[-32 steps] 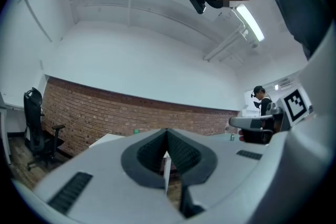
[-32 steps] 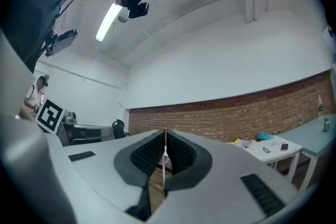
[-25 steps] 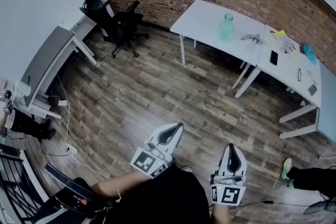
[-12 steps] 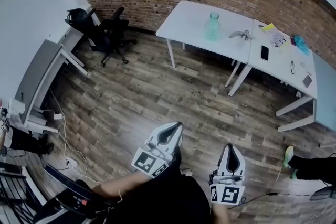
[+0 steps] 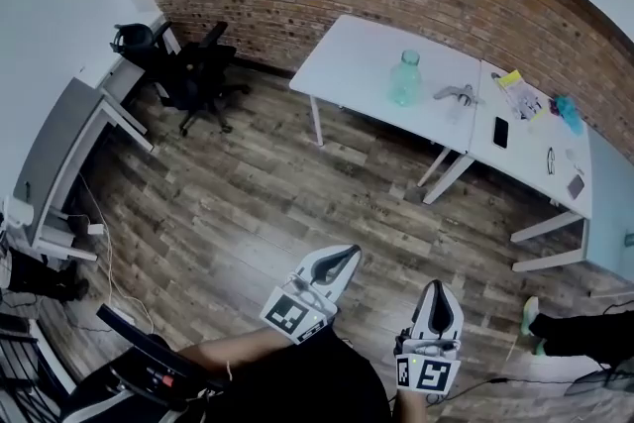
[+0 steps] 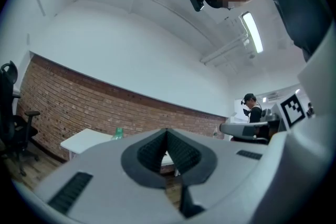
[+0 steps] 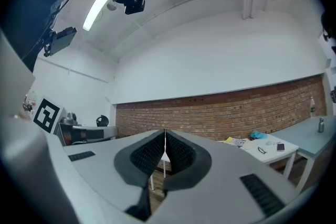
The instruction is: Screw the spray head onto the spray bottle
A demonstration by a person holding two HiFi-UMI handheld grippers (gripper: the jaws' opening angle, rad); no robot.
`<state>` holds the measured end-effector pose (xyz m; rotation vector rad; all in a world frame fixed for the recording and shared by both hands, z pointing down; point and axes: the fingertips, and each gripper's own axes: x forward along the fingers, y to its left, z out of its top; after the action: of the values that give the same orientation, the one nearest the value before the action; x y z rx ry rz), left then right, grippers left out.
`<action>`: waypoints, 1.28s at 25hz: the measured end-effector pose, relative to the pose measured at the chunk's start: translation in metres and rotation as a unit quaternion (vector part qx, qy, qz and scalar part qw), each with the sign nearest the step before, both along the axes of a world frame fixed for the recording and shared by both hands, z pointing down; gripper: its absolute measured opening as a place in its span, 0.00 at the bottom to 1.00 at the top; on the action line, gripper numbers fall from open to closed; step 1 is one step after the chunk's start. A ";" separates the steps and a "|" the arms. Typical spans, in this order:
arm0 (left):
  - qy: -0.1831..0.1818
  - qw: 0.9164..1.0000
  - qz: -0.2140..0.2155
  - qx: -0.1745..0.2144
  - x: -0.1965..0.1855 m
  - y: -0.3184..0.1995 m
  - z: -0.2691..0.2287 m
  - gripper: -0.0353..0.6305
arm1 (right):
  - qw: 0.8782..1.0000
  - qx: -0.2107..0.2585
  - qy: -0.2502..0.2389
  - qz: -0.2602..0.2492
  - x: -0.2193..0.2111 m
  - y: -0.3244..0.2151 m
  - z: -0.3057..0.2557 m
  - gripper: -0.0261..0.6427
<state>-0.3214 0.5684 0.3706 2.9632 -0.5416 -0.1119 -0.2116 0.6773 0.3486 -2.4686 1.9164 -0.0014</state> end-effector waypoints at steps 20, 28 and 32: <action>0.019 0.999 0.027 -0.031 0.024 -0.111 0.002 0.06 | 0.999 -0.039 -0.012 -0.002 0.007 -0.117 0.013 0.05; 0.008 1.000 0.006 -0.024 0.033 -0.132 0.007 0.06 | 0.999 -0.045 -0.030 -0.004 0.027 -0.125 0.026 0.05; 0.005 1.000 -0.018 -0.010 0.046 -0.141 0.004 0.06 | 0.999 -0.041 -0.027 -0.020 0.045 -0.137 0.025 0.05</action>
<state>-0.2753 0.4273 0.3742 2.9328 -0.5910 -0.1251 -0.1671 0.5406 0.3738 -2.4506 1.9827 -0.1492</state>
